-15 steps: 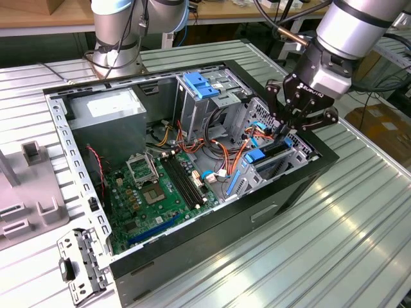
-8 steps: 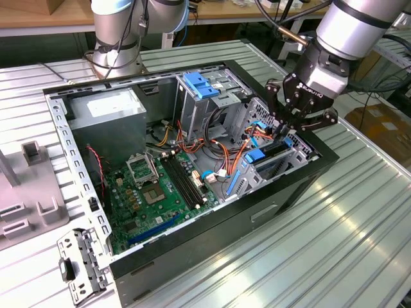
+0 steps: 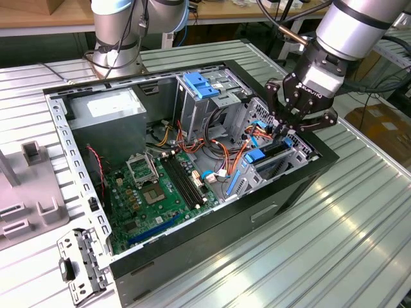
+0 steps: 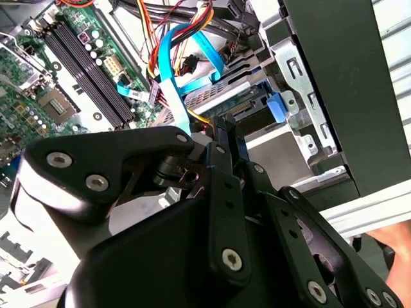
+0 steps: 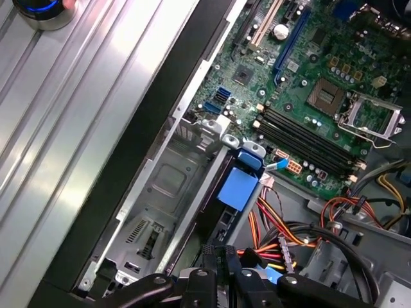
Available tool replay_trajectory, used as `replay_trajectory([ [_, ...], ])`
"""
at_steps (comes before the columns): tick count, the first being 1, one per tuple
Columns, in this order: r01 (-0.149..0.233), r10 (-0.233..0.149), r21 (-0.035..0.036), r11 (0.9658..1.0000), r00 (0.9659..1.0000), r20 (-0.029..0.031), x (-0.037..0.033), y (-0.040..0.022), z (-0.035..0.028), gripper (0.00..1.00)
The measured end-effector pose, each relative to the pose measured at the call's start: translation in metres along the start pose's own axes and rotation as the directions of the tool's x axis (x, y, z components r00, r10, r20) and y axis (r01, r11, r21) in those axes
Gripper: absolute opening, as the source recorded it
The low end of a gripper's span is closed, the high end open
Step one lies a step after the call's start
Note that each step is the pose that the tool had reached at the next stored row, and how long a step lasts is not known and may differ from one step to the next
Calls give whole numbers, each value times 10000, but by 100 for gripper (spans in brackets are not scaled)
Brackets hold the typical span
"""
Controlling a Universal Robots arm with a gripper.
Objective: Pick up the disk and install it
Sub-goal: 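Insert the first disk wire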
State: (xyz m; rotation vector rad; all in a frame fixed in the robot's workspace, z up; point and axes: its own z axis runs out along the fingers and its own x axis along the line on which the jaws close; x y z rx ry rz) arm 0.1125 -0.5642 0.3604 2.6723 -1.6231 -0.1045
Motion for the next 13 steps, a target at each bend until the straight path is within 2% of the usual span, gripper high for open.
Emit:
replay_trajectory([
  [3, -284, 284, 14, 9996, 9996, 13, 0, 0, 3, 17],
  [13, -758, 758, 37, 9971, 9971, 36, 1, -1, 10, 17],
])
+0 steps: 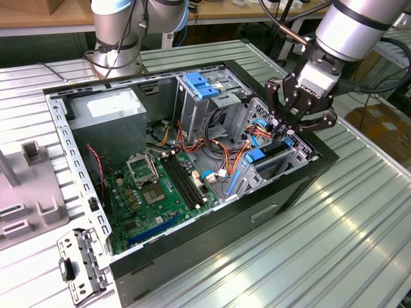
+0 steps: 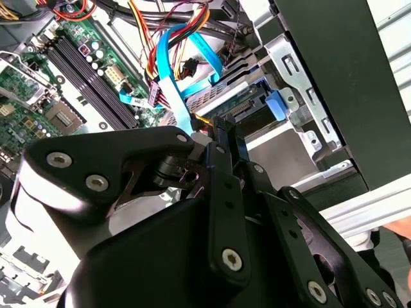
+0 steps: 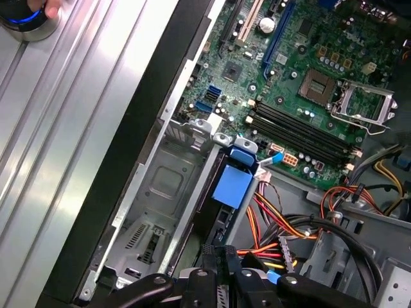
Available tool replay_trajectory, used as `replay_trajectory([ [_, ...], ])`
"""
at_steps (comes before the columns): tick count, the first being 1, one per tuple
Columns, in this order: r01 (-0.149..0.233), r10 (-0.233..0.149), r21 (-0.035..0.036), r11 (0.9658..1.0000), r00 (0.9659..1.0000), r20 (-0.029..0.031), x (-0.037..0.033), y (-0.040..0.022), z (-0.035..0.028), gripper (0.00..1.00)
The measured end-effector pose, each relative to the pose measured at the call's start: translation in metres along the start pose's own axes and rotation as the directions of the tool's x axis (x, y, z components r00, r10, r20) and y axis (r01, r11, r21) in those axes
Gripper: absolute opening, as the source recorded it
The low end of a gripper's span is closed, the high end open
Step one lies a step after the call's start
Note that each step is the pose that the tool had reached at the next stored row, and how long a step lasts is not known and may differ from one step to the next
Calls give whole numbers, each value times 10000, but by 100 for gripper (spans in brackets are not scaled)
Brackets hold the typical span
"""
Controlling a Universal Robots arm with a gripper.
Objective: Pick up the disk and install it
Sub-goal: 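Insert the first disk wire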
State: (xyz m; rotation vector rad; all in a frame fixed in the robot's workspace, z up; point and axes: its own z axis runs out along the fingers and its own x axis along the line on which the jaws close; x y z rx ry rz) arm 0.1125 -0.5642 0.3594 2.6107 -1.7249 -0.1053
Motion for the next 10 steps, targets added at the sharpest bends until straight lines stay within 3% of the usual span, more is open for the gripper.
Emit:
replay_trajectory([
  [5, -305, 305, 15, 9995, 9995, 14, 0, 0, 4, 17],
  [10, -893, 893, 43, 9960, 9960, 43, 0, -1, 11, 17],
])
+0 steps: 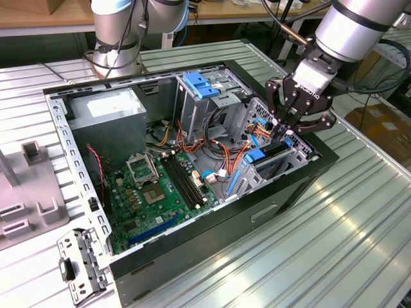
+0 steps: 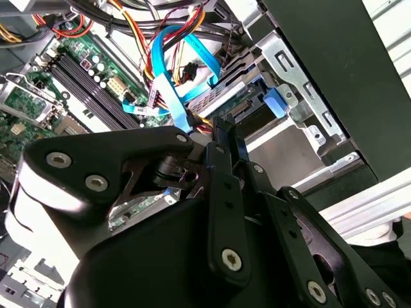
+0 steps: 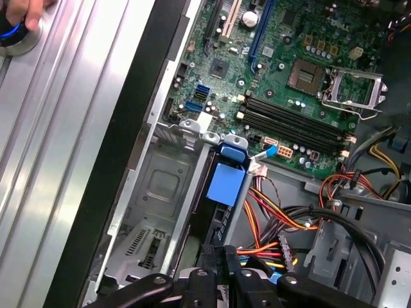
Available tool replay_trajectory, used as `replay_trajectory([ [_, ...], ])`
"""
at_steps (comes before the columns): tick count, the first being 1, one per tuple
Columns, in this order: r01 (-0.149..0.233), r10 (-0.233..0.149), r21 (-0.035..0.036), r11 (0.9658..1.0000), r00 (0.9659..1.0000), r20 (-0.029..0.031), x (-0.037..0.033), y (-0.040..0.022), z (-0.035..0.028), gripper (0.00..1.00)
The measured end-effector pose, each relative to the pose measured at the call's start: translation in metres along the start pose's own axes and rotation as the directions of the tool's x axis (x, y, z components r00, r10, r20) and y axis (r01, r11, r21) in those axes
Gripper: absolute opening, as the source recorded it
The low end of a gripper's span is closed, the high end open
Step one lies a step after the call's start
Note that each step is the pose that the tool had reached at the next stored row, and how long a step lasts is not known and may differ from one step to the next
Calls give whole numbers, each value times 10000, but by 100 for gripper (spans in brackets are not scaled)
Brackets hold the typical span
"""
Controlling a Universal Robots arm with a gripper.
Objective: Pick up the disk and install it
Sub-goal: 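Insert the first disk wire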
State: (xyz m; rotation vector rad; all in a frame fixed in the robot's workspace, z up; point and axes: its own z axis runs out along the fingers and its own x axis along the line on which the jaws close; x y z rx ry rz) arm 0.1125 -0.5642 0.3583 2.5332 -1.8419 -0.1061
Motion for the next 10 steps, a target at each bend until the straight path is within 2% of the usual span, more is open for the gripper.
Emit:
replay_trajectory([
  [6, -397, 397, 20, 9992, 9992, 19, 0, 0, 2, 17],
  [10, -734, 734, 36, 9973, 9973, 35, 0, 0, 3, 17],
])
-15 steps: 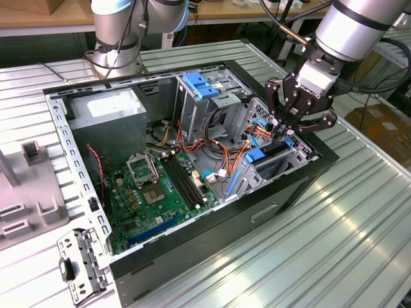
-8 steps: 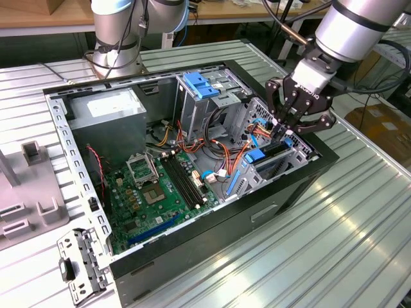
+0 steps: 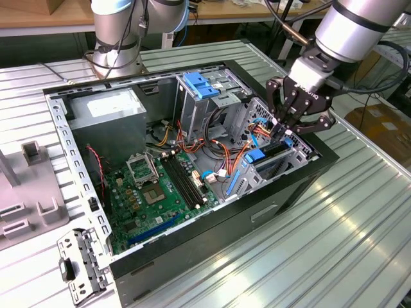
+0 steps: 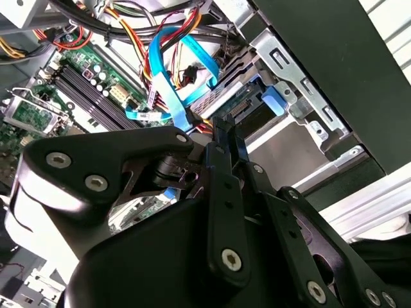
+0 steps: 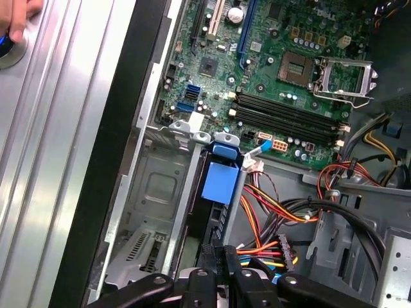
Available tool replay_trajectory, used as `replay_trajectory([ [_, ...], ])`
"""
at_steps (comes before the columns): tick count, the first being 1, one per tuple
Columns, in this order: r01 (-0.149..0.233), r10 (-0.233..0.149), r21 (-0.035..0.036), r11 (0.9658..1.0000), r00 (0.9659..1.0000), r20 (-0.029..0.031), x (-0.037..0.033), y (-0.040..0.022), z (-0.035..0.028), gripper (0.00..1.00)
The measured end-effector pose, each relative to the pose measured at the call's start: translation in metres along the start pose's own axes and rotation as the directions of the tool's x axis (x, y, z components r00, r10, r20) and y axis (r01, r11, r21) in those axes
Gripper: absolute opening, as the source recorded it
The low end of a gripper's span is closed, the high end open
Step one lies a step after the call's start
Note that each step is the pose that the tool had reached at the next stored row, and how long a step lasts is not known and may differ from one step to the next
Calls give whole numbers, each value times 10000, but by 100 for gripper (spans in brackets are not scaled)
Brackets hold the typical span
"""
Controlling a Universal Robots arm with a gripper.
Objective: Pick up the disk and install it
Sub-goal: 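Insert the first disk wire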
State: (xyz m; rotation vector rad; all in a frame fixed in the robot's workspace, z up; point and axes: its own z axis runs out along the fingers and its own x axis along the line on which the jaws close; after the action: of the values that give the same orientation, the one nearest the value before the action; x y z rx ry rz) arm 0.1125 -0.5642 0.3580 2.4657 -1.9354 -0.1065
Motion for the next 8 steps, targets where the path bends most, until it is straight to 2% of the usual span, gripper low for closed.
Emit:
replay_trajectory([
  [8, -452, 452, 22, 9990, 9990, 22, 0, 0, 2, 17],
])
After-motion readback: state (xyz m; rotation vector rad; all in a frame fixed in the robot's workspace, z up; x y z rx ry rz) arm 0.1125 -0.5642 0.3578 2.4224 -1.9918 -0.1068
